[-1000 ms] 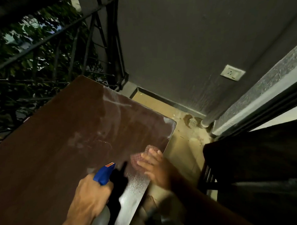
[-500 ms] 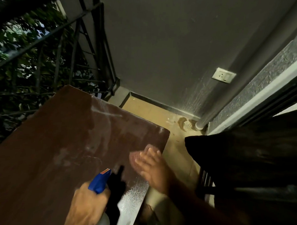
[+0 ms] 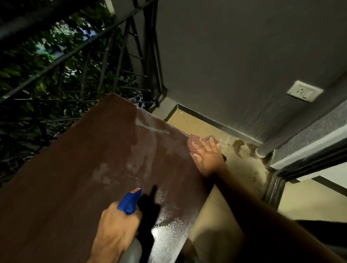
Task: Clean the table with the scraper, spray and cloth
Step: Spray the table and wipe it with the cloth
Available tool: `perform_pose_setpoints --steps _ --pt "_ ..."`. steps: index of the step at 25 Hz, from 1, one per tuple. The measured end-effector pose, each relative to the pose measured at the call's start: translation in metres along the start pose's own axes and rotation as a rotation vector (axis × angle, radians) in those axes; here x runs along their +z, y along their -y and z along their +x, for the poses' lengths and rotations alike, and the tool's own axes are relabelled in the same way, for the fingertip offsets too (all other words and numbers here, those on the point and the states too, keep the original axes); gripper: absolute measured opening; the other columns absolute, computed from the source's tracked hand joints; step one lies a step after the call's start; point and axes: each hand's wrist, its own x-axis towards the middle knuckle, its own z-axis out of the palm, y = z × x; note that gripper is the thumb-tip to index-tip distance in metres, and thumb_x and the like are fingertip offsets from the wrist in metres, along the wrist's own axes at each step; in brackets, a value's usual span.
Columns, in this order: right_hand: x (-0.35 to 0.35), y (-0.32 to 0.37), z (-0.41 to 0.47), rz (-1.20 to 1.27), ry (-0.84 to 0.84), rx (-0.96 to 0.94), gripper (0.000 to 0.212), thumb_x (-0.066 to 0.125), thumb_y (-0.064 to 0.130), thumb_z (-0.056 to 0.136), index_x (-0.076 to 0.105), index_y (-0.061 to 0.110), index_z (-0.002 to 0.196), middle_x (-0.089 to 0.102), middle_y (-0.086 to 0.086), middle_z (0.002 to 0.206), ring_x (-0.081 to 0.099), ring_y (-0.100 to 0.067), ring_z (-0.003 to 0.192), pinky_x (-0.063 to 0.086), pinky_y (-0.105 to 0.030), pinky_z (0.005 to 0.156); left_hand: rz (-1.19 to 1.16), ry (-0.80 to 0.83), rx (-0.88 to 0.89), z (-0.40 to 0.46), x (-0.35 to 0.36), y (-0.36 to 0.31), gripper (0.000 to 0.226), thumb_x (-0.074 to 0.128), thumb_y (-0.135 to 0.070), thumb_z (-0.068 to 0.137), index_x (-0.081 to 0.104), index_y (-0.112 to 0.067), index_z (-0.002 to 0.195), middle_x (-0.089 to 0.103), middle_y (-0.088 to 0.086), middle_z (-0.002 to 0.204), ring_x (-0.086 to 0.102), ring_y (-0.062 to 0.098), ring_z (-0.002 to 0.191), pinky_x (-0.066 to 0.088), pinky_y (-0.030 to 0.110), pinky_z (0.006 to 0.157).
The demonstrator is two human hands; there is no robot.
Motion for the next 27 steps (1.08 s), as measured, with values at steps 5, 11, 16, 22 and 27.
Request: perform_pose_setpoints --steps 5,11,16,22,27 --pt "0.069 0.085 -0.083 -0.088 -0.012 -0.618 0.045 0.035 0.037 0.103 0.047 0.028 0.145 0.040 -0.003 0.155 0.025 -0.030 0.148 0.019 -0.054 0.117 -0.066 -0.040 -0.052 0.000 -0.022 0.009 0.011 0.066 -0.009 0.077 0.057 -0.011 0.071 0.062 0.011 0.064 0.054 0.025 0.057 0.041 0.035 0.053" --pt "0.080 0.131 -0.054 -0.300 0.091 -0.963 0.044 0.030 0.054 0.098 0.057 0.042 0.131 0.050 0.009 0.147 0.036 -0.029 0.143 0.018 -0.048 0.121 -0.104 -0.157 -0.141 -0.006 -0.048 0.033 0.010 0.063 -0.010 0.075 0.056 -0.008 0.068 0.064 0.018 0.062 0.056 0.033 0.056 0.045 0.041 0.053" --pt "0.042 0.190 0.066 -0.109 0.038 -0.526 0.054 0.033 0.050 0.099 0.035 0.035 0.151 0.029 0.003 0.161 0.014 -0.031 0.151 -0.005 -0.046 0.120 -0.102 -0.165 -0.227 -0.030 -0.053 0.058 0.021 0.055 -0.023 0.069 0.065 -0.018 0.087 0.066 0.010 0.065 0.063 0.030 0.064 0.048 0.039 0.055" --pt "0.078 0.208 -0.011 -0.088 0.003 -0.776 0.051 0.036 0.047 0.098 0.045 0.034 0.146 0.040 0.001 0.156 0.023 -0.033 0.148 -0.002 -0.046 0.121 -0.151 -0.214 -0.332 -0.045 -0.056 0.080 0.020 0.058 -0.023 0.072 0.067 -0.013 0.086 0.067 0.009 0.067 0.065 0.029 0.067 0.048 0.036 0.057" --pt "0.103 0.164 -0.131 -0.228 0.261 -1.245 0.045 0.045 0.051 0.097 0.047 0.040 0.141 0.042 0.006 0.153 0.025 -0.028 0.148 0.016 -0.050 0.120 -0.231 -0.235 -0.334 -0.050 -0.065 0.091 0.007 0.059 -0.017 0.074 0.060 -0.010 0.076 0.065 0.011 0.066 0.062 0.034 0.066 0.049 0.042 0.062"
